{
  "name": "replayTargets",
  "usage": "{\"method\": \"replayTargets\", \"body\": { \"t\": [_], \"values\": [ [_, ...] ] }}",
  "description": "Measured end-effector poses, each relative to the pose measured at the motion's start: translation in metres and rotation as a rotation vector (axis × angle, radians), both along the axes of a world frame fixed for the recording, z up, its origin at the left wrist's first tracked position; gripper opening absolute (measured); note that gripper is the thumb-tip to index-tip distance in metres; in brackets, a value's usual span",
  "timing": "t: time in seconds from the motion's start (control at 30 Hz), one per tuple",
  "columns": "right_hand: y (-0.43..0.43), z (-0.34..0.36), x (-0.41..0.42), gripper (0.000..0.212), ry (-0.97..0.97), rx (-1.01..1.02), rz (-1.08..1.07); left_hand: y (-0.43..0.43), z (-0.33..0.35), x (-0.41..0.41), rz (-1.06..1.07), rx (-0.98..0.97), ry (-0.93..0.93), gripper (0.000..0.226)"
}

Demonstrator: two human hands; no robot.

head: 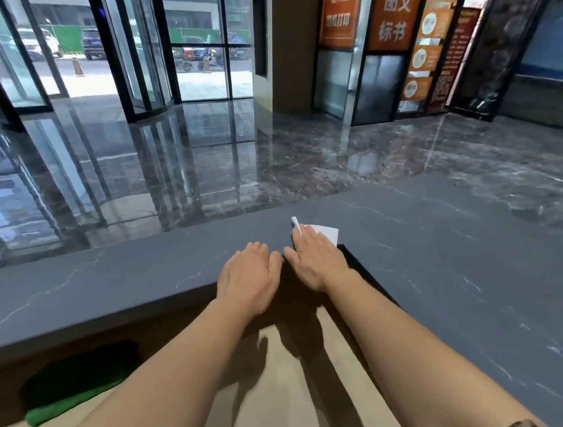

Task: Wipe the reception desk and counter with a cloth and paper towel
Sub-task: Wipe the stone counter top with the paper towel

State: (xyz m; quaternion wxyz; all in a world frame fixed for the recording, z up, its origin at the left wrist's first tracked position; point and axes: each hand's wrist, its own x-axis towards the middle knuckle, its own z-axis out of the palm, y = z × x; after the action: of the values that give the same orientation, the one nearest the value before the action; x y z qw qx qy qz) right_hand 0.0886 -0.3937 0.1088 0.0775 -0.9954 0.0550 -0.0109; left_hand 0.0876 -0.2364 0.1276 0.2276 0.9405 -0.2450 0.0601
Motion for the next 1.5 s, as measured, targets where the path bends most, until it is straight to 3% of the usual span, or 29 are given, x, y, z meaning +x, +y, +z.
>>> {"method": "replayTargets", "body": {
  "t": [0.13, 0.27, 0.6, 0.87, 1.0, 1.1, 1.23, 1.3, 1.4, 1.5],
  "values": [
    [-0.055, 0.007, 0.002, 0.064, 0.116, -0.014, -0.184, -0.013, 0.001, 0.005, -0.091, 0.014, 0.087, 0.044],
    [-0.064, 0.01, -0.002, 0.063, 0.11, 0.022, -0.248, -0.024, -0.005, 0.007, -0.097, 0.039, 0.075, 0.041],
    [-0.076, 0.0, 0.038, 0.061, 0.09, 0.08, 0.033, -0.083, -0.004, 0.023, -0.11, 0.005, 0.09, 0.04],
    [-0.213, 0.012, 0.02, 0.065, 0.086, 0.099, -0.342, -0.116, 0.001, 0.044, -0.144, 0.169, 0.152, 0.035],
    [-0.222, 0.014, 0.028, 0.062, 0.065, 0.102, -0.472, -0.124, 0.012, 0.057, -0.098, 0.303, 0.197, 0.04],
    [-0.171, 0.013, 0.053, 0.067, 0.033, 0.147, -0.303, -0.126, 0.016, 0.061, -0.096, 0.329, 0.213, 0.034],
    [-0.101, 0.011, 0.087, 0.061, 0.115, 0.206, 0.06, -0.127, 0.028, 0.057, -0.096, 0.327, 0.245, 0.005],
    [-0.097, 0.014, 0.093, 0.056, 0.138, 0.2, 0.152, -0.129, 0.031, 0.059, -0.08, 0.321, 0.253, 0.017],
    [-0.126, 0.014, 0.093, 0.064, 0.109, 0.148, 0.148, -0.135, 0.034, 0.06, -0.053, 0.363, 0.218, 0.03],
    [-0.19, 0.008, 0.09, 0.068, 0.059, 0.145, -0.05, -0.145, 0.03, 0.059, -0.014, 0.378, 0.22, 0.031]
  ]
}}
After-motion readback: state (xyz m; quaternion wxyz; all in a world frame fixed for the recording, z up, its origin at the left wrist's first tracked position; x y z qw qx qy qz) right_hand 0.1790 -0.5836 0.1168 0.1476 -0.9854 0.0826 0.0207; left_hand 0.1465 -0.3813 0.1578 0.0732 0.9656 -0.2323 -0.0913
